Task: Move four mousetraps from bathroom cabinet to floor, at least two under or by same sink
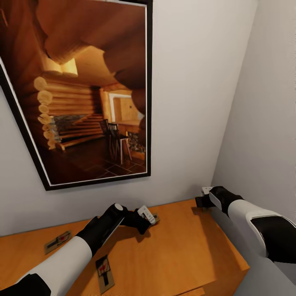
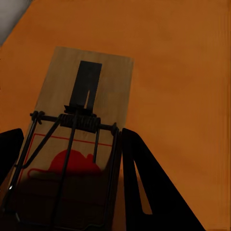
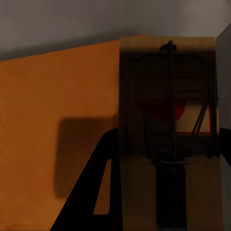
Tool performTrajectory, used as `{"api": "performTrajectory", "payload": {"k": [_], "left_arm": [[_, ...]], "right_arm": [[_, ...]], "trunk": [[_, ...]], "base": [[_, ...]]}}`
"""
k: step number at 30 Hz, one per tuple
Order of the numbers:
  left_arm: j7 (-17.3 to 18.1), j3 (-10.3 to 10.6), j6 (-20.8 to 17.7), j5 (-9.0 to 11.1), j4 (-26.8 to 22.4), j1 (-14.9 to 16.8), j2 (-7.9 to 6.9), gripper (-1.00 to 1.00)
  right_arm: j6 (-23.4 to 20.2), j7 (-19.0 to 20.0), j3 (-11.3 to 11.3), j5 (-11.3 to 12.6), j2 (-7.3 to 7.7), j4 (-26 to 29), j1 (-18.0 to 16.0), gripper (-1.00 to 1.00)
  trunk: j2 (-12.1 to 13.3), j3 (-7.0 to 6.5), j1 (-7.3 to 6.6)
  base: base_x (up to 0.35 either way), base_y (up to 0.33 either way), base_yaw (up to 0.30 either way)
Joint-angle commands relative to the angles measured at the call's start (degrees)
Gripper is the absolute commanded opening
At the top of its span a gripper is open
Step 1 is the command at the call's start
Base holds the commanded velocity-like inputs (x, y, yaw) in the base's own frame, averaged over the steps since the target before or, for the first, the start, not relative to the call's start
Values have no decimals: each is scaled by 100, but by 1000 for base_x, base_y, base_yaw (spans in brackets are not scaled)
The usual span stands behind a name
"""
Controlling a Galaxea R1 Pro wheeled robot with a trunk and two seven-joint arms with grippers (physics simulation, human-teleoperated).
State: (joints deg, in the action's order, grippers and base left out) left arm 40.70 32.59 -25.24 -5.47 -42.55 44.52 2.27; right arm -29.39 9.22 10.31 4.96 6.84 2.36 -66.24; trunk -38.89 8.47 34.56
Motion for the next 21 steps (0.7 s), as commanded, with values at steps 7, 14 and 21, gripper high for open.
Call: {"api": "performTrajectory", "payload": {"k": [7,14,21], "left_arm": [[34,-7,1,-77,-9,4,-5,-100],[34,-7,1,-77,-8,4,-5,-100],[34,-7,1,-77,-8,4,1,-100]], "right_arm": [[-32,18,50,58,2,10,-3,-100],[-32,18,50,58,1,10,-3,-100],[-32,17,50,58,2,10,-3,-100]], "trunk": [[274,-116,-153],[555,-242,-307],[836,-367,-461]], "base": [[-259,0,0],[-317,0,0],[-59,0,0]]}}
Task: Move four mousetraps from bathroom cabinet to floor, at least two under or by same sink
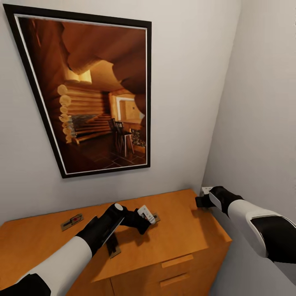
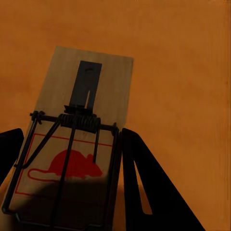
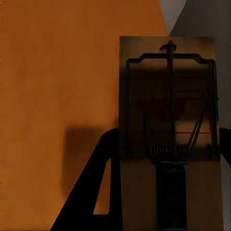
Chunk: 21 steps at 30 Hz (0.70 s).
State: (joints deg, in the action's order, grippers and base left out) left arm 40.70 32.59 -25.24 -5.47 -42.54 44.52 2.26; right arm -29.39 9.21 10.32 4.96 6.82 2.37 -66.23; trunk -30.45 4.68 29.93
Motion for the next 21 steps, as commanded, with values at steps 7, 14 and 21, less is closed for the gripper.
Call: {"api": "performTrajectory", "payload": {"k": [7,14,21], "left_arm": [[34,-7,2,-84,-8,4,3,-100],[34,-7,2,-85,-8,4,3,-100],[34,-7,1,-85,-8,4,3,-100]], "right_arm": [[-32,19,49,58,3,9,-4,-100],[-32,19,49,58,-1,9,-4,-100],[-32,15,49,58,-5,9,-4,-100]], "trunk": [[272,-114,-152],[553,-240,-305],[753,-330,-415]], "base": [[-150,0,0],[-322,0,0],[-337,0,0]]}}
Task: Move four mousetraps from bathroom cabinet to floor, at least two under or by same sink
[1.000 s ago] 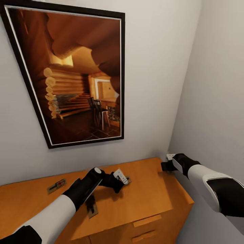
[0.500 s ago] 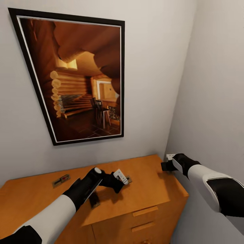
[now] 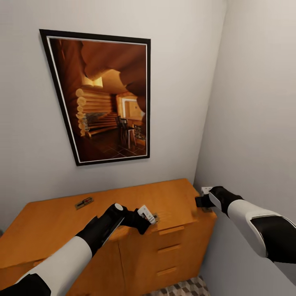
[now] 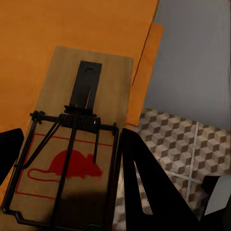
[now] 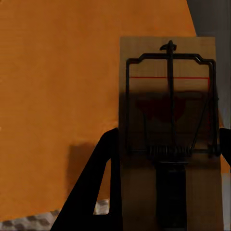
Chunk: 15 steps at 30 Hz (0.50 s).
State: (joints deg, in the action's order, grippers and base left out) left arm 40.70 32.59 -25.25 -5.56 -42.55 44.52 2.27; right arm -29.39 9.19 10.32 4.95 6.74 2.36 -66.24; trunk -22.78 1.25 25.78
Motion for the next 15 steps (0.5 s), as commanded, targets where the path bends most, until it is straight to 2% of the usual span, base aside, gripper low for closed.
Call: {"api": "performTrajectory", "payload": {"k": [1,6,15], "left_arm": [[35,-7,2,-76,-8,4,2,-100],[35,-7,3,-76,-8,4,2,-100],[28,-7,3,-76,-8,4,2,-100]], "right_arm": [[-32,19,49,58,3,10,-3,-100],[-32,20,49,58,3,10,-3,-100],[-32,21,49,58,3,10,-3,-100]], "trunk": [[-14,13,0],[-14,13,0],[-14,13,0]], "base": [[-337,0,0],[-261,0,0],[-28,0,0]]}}
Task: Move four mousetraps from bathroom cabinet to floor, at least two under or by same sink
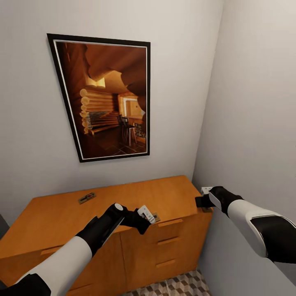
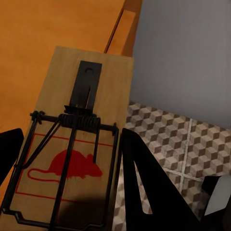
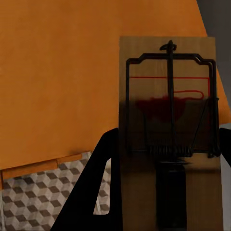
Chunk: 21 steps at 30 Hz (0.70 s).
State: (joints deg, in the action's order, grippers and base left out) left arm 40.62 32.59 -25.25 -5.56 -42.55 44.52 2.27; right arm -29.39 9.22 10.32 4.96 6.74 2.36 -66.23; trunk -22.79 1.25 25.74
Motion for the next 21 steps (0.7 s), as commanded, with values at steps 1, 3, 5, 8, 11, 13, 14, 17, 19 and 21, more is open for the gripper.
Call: {"api": "performTrajectory", "payload": {"k": [1,3,5,8,11,13,14,17,19,21], "left_arm": [[34,-7,2,-76,-8,4,2,-100],[34,-7,2,-76,-8,4,2,-100],[33,-6,2,-76,-8,4,2,-100],[33,-6,2,-77,-8,4,2,-100],[33,-7,2,-80,-8,4,2,-100],[35,-7,2,-78,-8,4,2,-100],[37,-7,2,-77,-8,4,2,-100],[40,-7,2,-77,-8,4,2,-100],[41,-7,2,-77,-8,4,2,-100],[42,-7,1,-77,-8,4,2,-100]], "right_arm": [[-32,18,49,58,3,10,-4,-100],[-32,18,49,58,3,10,-4,-100],[-32,18,49,58,3,10,-4,-100],[-32,16,49,58,3,10,-4,-100],[-32,16,49,58,3,10,-4,-100],[-32,16,49,58,3,10,-4,-100],[-32,17,49,58,3,10,-4,-100],[-32,18,49,58,3,10,-4,-100],[-32,17,49,58,3,10,-4,-100],[-32,16,49,58,3,10,-4,-100]], "trunk": [[-13,13,4],[-13,13,4],[-13,13,4],[-13,13,4],[-13,13,4],[-13,13,4],[-13,13,4],[-13,13,4],[-13,13,4],[-13,13,4]], "base": [[-2,0,0],[-52,0,0],[-205,0,0],[-282,0,0],[-324,0,0],[-333,0,0],[-336,0,0],[-337,0,0],[-338,0,0],[-339,0,0]]}}
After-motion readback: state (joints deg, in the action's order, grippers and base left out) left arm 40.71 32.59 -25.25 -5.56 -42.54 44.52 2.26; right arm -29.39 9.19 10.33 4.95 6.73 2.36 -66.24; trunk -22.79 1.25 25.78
